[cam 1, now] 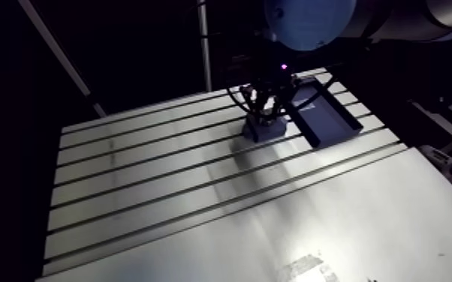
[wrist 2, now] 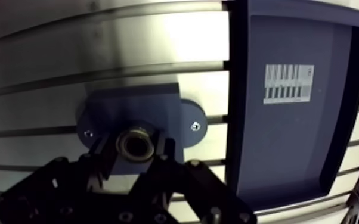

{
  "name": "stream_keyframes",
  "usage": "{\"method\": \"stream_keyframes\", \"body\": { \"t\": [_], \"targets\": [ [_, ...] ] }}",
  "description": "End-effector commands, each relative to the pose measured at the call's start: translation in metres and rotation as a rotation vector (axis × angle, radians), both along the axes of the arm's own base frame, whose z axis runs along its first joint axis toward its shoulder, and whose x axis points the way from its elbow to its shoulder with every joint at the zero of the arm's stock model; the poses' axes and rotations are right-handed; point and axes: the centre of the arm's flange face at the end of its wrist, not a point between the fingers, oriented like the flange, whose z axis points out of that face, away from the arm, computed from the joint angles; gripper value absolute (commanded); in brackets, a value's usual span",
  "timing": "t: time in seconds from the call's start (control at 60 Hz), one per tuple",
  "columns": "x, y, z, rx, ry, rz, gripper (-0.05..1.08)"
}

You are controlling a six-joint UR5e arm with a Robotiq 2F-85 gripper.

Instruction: Pick up the bearing and press it into the housing until flush.

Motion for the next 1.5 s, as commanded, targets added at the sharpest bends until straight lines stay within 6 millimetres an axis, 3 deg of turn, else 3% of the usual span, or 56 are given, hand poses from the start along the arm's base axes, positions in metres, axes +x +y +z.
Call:
{"method": "stream_keyframes", "body": {
  "t": [0.017,0.917,0.933,0.95,0.967,0.983,1.017,1.5],
  "targets": [
    [0.000,0.000,0.000,0.000,0.000,0.001,0.69],
    [0.000,0.001,-0.003,-0.001,-0.005,-0.001,0.68],
    [0.000,0.001,-0.003,-0.001,-0.005,-0.001,0.66],
    [0.000,0.002,-0.003,-0.002,-0.005,0.002,0.32],
    [0.000,0.002,-0.003,-0.002,-0.005,0.002,0.32],
    [0.000,0.001,-0.003,-0.002,-0.005,0.006,0.07],
    [0.000,0.002,-0.002,-0.001,-0.004,0.007,0.01],
    [-0.013,0.007,0.057,0.014,0.053,0.020,0.01]
  ]
}}
